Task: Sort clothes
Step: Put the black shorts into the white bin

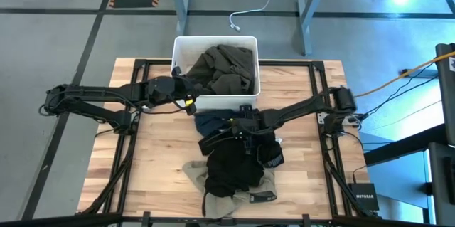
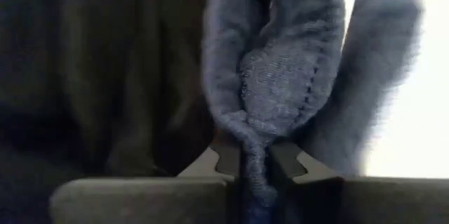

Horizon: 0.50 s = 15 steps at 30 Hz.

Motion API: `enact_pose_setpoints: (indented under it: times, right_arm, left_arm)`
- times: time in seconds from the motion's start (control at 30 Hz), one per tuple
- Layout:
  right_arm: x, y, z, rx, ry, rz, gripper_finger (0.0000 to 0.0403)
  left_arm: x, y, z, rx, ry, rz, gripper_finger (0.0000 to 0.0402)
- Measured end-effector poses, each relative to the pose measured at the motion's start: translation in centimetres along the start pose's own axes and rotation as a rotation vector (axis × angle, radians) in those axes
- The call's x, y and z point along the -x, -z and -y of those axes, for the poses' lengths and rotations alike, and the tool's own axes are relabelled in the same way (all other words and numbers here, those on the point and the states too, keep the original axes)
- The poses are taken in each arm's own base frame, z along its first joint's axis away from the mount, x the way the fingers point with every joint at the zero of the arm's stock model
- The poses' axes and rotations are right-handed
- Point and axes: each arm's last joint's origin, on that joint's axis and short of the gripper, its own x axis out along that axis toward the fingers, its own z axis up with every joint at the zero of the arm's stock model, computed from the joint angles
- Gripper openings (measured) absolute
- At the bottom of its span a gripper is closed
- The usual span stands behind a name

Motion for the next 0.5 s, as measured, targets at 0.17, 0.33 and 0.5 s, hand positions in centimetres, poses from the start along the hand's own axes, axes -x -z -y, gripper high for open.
enact_pose_setpoints:
  times: [0.17,0.33,0.5]
  right_arm:
    - [5.8,-0.4,1.2,-0.018,0.025,0.126,0.0026]
    - [12.2,-0.7,3.5,-0.068,0.071,0.318,0.0026]
    - [18.3,-1.6,5.8,-0.058,0.206,0.492,0.0026]
  left_arm:
    - [0.0,-0.1,0.0,0.003,-0.002,0.005,0.0188]
    - [0.0,-0.1,0.0,0.003,-0.002,0.007,0.0188]
    - [0.0,-0.1,0.0,0.003,-0.002,0.006,0.0188]
